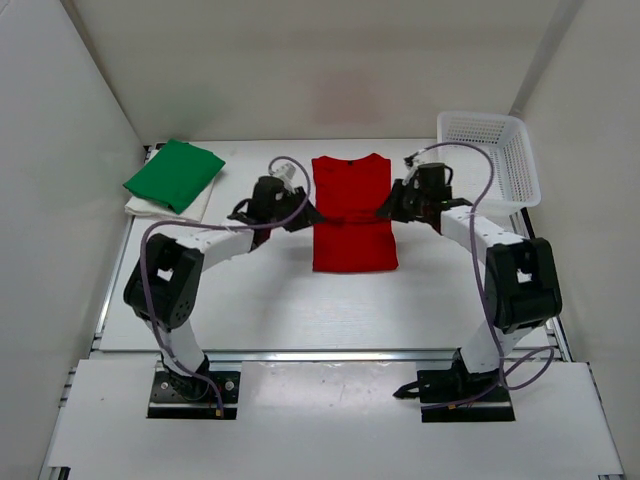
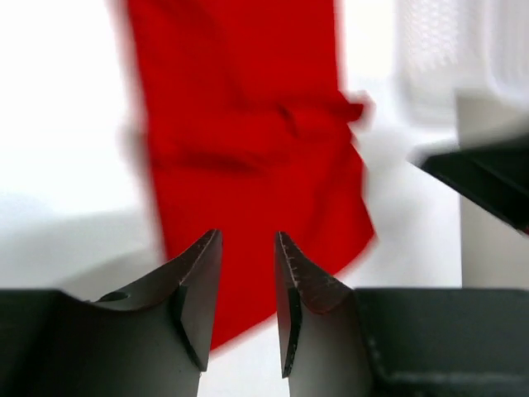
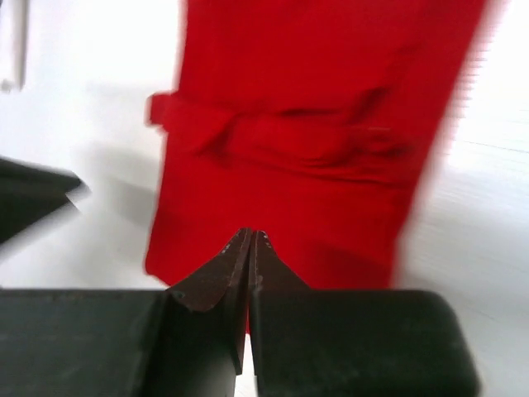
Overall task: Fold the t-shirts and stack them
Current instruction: Fold the folded rectangular tshirt in 1/3 of the way
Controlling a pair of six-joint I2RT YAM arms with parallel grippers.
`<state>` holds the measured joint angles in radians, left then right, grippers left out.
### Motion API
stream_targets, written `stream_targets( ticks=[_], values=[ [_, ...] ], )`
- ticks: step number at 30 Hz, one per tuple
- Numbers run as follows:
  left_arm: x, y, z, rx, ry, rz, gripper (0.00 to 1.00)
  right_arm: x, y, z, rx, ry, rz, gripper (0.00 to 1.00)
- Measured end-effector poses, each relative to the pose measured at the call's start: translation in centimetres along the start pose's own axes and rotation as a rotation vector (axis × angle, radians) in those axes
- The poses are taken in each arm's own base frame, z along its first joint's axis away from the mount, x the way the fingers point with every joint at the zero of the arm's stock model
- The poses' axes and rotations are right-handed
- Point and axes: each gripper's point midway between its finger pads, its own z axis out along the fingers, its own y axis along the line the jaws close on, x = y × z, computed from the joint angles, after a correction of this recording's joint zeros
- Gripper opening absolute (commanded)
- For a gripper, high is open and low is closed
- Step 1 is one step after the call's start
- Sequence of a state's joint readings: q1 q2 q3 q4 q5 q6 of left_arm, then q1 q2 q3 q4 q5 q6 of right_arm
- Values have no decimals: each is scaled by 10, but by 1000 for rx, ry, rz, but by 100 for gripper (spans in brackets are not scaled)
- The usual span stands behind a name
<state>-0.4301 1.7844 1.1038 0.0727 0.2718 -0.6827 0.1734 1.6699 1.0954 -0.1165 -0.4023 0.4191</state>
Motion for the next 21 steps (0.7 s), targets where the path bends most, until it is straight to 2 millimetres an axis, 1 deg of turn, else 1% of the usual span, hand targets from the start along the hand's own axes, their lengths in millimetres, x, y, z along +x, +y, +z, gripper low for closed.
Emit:
stream_targets(
  ticks=[2,3,4,5,6,8,9,11,13,17,19,21],
  values=[
    [26,-26,-2,67,15,29,39,13,19,11,-44,31,-34,0],
    [43,-33,0,90,35,39,38,23,27,19,-62,59,-50,0],
    [65,-38,3,107,74,45,37,34,33,27,-77,91,-60,0],
    [85,-37,7,108,114,44,37,44,36,35,-86,121,-68,0],
    [102,-31,11,99,152,38,37,55,38,43,-91,152,-73,0],
    [127,-10,16,55,208,18,37,71,35,56,-89,203,-70,1],
    [135,0,18,33,226,8,37,75,31,61,-83,218,-68,0],
    [134,-1,18,50,218,-5,36,77,26,71,-73,235,-63,0],
    [135,1,17,56,208,-6,36,74,24,80,-68,234,-65,0],
    [140,4,9,72,191,0,36,49,21,99,-66,195,-69,0],
    [142,6,4,77,186,2,36,31,18,111,-61,163,-67,0],
    [145,8,-1,77,185,3,35,4,15,128,-58,118,-65,0]
  ],
)
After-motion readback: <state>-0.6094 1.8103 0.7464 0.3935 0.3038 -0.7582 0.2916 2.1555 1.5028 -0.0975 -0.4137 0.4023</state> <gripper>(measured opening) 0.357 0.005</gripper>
